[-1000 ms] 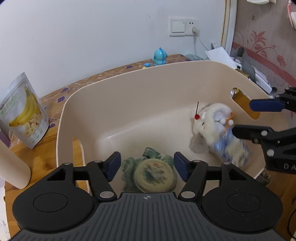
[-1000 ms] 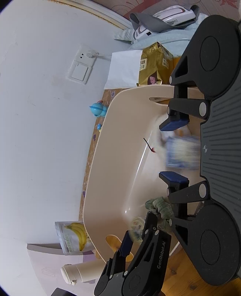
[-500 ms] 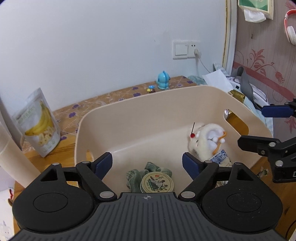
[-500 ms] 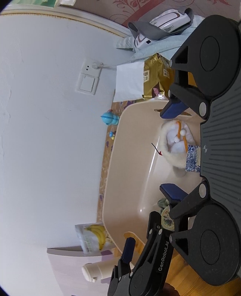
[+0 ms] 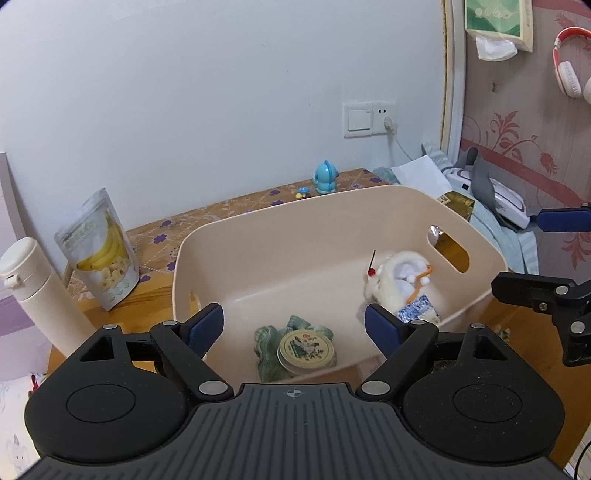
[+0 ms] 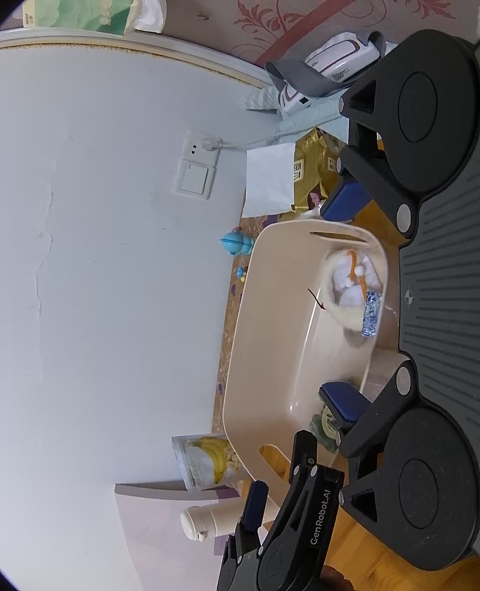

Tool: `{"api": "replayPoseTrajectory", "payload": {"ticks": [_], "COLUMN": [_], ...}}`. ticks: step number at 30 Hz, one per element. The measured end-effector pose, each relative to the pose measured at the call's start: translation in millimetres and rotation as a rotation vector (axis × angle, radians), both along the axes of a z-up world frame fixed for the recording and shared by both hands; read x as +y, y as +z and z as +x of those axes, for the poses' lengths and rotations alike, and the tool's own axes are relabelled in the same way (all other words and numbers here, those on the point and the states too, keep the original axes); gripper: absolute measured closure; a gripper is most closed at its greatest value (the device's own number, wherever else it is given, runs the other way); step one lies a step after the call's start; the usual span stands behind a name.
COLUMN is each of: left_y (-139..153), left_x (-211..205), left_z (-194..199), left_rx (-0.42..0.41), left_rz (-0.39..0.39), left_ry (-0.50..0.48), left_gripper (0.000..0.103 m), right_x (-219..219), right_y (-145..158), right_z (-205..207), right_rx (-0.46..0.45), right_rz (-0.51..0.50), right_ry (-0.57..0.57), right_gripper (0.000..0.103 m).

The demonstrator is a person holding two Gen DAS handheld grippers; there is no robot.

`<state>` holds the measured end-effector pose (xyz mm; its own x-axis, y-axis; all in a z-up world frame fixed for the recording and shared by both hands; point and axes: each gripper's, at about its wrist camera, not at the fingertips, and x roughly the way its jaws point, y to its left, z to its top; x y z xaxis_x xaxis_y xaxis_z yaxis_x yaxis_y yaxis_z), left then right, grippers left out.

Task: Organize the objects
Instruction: 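Lower the tin and tissue pack into the beige bin and open both grippers, then withdraw both grippers from the bin toward the colourful tissue pack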

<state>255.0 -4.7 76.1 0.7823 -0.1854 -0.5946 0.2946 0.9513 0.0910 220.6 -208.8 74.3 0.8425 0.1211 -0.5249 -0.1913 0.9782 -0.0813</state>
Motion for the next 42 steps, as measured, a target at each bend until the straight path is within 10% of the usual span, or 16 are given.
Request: {"api": "replayPoseTrajectory", "payload": {"ticks": [42], "left_y": [-63], "left_x": [9], "left_z": [-138], "left_rx": [0.070], "left_rz": [0.003], "left_ry": [0.038], "left_gripper": [0.016], "right_x": [-22], "right_y": [-42], "right_z": [-124], "right_rx": [0.055], "right_rz": [0.015], "right_ry": [0.011], "right_gripper": [0.000]}}
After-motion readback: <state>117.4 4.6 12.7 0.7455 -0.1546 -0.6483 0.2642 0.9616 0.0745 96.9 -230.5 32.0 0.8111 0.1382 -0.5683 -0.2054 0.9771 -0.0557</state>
